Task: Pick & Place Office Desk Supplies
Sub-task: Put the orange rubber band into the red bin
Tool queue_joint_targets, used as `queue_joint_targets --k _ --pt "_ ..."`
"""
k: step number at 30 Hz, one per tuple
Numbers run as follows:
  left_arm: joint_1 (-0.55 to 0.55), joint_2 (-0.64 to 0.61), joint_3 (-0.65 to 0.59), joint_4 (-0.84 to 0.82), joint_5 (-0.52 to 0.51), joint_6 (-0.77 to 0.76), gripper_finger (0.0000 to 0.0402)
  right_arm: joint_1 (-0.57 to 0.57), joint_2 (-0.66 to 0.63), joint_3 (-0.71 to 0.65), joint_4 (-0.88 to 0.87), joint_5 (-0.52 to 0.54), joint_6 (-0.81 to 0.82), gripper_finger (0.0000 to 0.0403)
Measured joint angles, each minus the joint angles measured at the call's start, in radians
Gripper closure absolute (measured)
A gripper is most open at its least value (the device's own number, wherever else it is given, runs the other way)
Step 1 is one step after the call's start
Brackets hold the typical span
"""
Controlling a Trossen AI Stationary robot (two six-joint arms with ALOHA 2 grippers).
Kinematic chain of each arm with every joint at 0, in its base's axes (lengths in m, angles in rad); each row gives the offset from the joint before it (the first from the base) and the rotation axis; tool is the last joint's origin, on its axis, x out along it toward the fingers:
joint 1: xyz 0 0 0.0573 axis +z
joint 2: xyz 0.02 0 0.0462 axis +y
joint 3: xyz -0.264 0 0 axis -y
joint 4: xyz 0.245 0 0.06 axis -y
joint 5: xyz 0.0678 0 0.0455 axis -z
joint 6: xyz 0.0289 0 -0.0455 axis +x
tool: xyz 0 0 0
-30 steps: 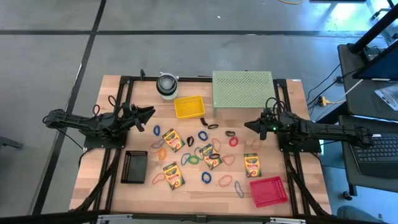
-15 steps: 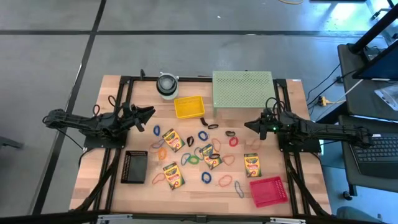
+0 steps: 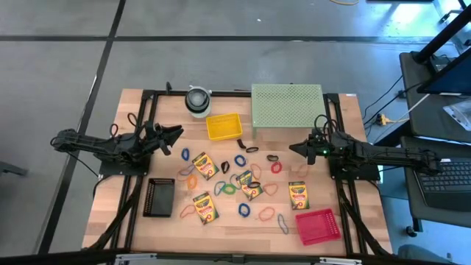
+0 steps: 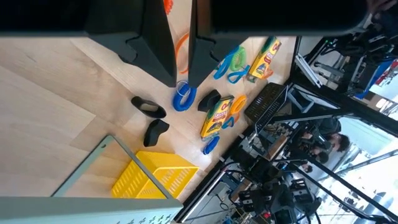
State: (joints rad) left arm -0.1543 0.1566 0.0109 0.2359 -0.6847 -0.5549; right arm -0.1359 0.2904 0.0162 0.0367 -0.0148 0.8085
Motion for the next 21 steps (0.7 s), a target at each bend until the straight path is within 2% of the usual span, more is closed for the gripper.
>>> queue_joint_targets --k 4,12,17,21 --pt "0.000 0.000 0.000 -0.006 0.038 0.000 0.0254 0.000 0.000 0.000 0.000 0.000 -0.005 0.0358" --pt "0.000 0.000 0.000 -0.001 0.025 -0.042 0.0254 0.000 0.000 0.000 0.000 0.000 -0.032 0.0358" --pt "0.000 0.000 0.000 0.000 0.031 -0.147 0.0254 0.000 0.000 0.000 0.004 -0.007 -0.008 0.0358" --pt "0.000 0.000 0.001 0.047 0.076 -0.221 0.0254 0.000 0.000 0.015 0.052 -0.028 -0.034 0.0358"
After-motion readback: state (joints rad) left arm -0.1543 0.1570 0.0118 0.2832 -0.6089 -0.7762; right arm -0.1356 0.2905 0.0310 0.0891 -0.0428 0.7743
